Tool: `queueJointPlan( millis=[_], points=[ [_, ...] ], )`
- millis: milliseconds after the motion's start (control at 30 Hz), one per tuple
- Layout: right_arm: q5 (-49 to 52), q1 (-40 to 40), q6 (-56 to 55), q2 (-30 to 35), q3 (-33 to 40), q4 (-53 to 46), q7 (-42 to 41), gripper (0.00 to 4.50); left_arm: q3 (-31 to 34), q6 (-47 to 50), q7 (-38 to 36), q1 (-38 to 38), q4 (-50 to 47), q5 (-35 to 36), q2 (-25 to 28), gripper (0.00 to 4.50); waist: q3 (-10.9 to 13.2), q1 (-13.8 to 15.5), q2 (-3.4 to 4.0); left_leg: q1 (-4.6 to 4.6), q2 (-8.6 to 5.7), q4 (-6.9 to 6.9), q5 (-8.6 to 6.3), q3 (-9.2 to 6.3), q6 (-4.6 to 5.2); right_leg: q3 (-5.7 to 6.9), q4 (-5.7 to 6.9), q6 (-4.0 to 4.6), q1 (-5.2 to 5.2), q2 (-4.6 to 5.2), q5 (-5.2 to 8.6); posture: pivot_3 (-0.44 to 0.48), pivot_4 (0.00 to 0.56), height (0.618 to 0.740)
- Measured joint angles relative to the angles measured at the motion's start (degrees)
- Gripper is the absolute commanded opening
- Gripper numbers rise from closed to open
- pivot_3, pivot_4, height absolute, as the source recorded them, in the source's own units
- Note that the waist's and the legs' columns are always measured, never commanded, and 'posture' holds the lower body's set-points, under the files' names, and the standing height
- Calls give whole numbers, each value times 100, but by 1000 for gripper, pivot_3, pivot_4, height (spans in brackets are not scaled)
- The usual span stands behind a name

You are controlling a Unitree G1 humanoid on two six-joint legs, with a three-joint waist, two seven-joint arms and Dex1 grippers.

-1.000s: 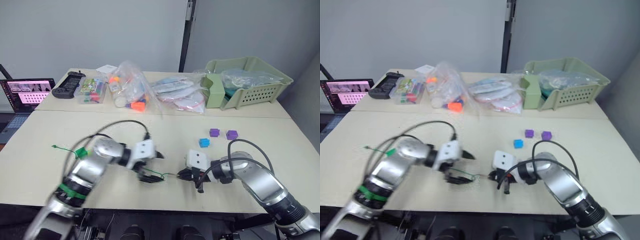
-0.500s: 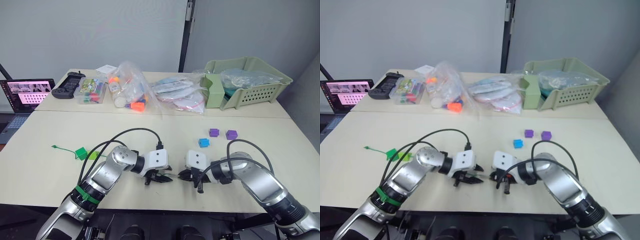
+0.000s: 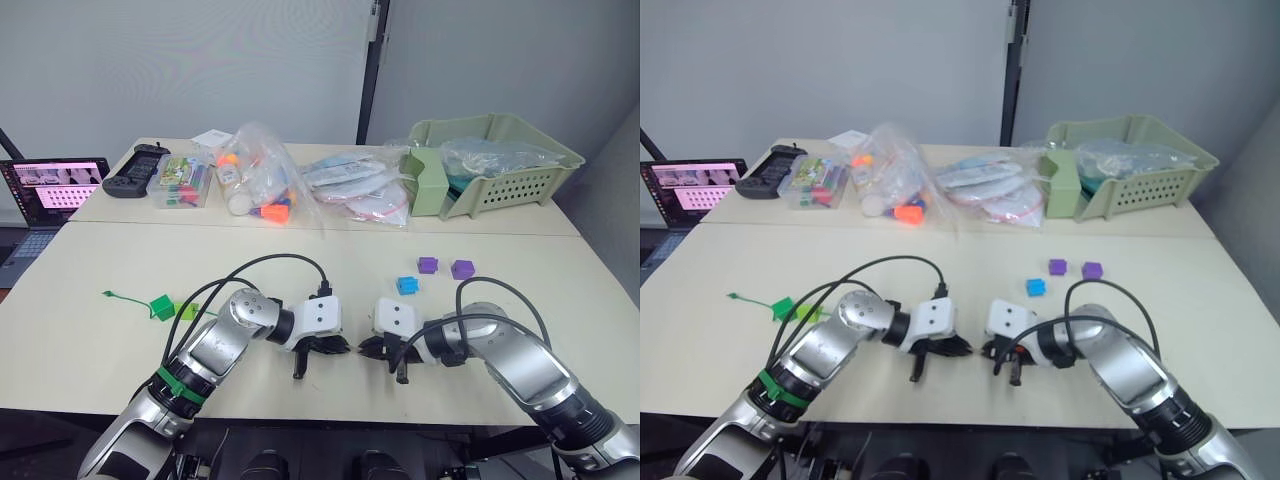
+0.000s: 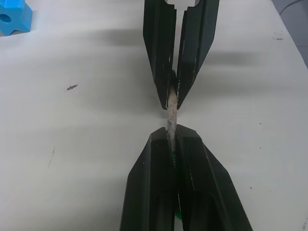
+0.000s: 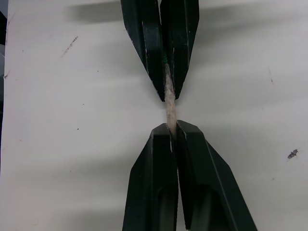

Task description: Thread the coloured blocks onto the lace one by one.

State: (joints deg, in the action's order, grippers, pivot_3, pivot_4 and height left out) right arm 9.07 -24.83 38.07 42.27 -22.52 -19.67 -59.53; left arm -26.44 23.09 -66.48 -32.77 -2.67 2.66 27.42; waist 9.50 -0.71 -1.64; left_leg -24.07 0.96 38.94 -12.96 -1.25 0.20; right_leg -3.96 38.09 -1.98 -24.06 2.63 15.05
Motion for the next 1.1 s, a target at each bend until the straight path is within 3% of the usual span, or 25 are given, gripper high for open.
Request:
queueJointPlan(
  millis=[100,300,433,533,700,867,1100],
  points=[
    [8,54,65,-34,11,-41,58,0,1,86,-11,8,-11,44,8,39,0,-2,0,0,0,0,0,-1,0,0,0,0,0,0,0,0,150,740],
    [340,514,422,-137,472,-475,355,2079,49,98,-32,15,-118,181,80,0,0,18,0,-4,-3,0,0,-8,0,1,2,0,0,3,0,0,150,740],
    [607,1197,927,-110,1329,-1098,806,3434,72,100,-50,49,-158,199,195,0,0,21,0,-3,-4,0,0,-9,0,1,1,0,1,4,0,0,150,740],
    [865,1879,1376,-609,2209,-1702,1438,4471,72,106,-49,121,-215,215,204,0,-1,21,1,-3,-2,-2,0,-11,0,2,2,0,3,1,0,0,150,740],
    [675,2419,1722,-1756,3244,-1914,3056,4493,71,111,-49,134,-252,224,202,0,-1,0,2,-1,-2,0,2,-6,-2,-3,1,-1,3,1,1,0,150,740],
    [-66,2246,1420,-2756,3628,-1311,4790,4493,72,110,-44,135,-250,227,182,0,-7,-22,13,1,-1,-5,3,4,-4,-10,2,-1,-4,-1,0,0,150,740],
    [-469,1196,311,-2919,3633,399,5543,4493,71,115,1,135,-244,227,120,0,-8,-40,18,3,-2,-8,3,9,-4,-12,0,0,-1,0,0,0,150,740]
  ],
)
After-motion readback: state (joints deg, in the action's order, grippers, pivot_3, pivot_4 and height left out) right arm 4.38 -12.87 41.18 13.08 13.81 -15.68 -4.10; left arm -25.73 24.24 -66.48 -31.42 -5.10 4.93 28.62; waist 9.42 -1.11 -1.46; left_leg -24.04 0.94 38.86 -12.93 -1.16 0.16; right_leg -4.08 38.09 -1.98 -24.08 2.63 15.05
